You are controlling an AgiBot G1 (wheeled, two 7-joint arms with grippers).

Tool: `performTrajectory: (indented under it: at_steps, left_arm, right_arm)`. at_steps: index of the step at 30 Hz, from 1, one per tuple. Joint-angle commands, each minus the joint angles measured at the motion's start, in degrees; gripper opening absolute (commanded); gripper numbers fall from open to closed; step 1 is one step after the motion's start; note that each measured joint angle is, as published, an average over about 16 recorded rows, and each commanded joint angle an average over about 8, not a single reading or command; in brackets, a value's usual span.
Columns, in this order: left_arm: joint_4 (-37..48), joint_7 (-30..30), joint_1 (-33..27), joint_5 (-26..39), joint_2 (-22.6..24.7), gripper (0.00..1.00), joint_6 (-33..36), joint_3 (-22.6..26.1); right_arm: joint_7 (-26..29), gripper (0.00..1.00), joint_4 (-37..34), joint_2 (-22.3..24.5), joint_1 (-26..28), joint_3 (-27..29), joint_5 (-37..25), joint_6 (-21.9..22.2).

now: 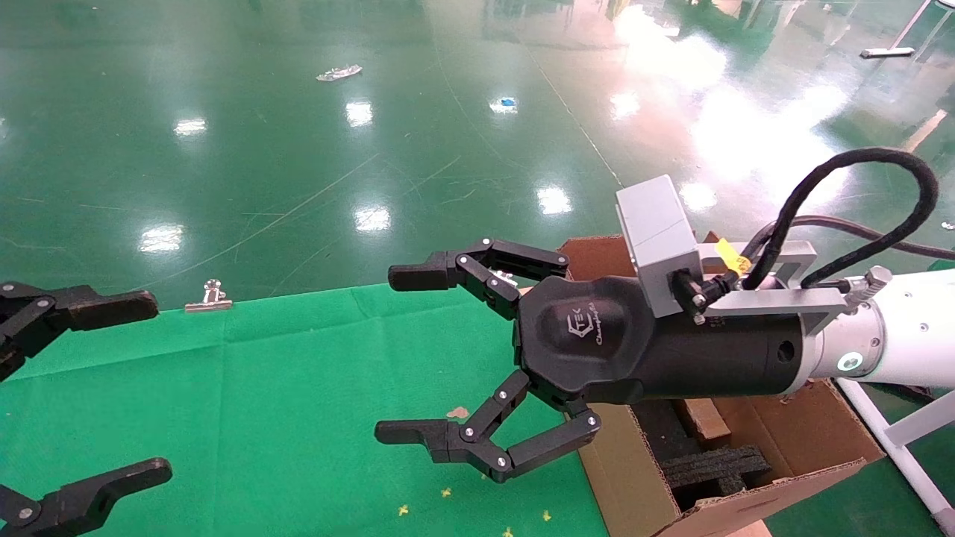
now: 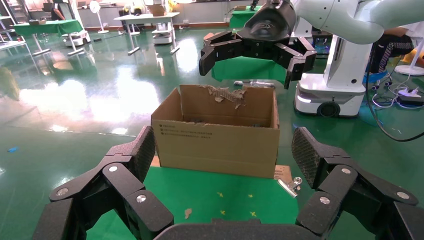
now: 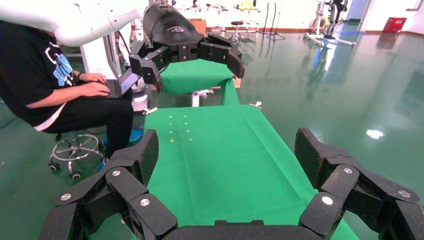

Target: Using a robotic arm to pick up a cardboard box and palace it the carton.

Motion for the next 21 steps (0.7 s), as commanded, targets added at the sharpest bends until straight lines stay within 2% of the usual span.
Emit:
performTrajectory:
  at_steps: [1,21]
  left_arm:
    - [0.0,0.0,0.0,0.0,0.0,1.00,0.0,0.0]
    - [0.0,0.0,0.0,0.0,0.0,1.00,0.0,0.0]
  right_arm:
    - [0.0,1.00,0.0,0.0,0.0,0.0,0.0,0.0]
    - [0.0,1.00,0.0,0.0,0.0,0.0,0.0,0.0]
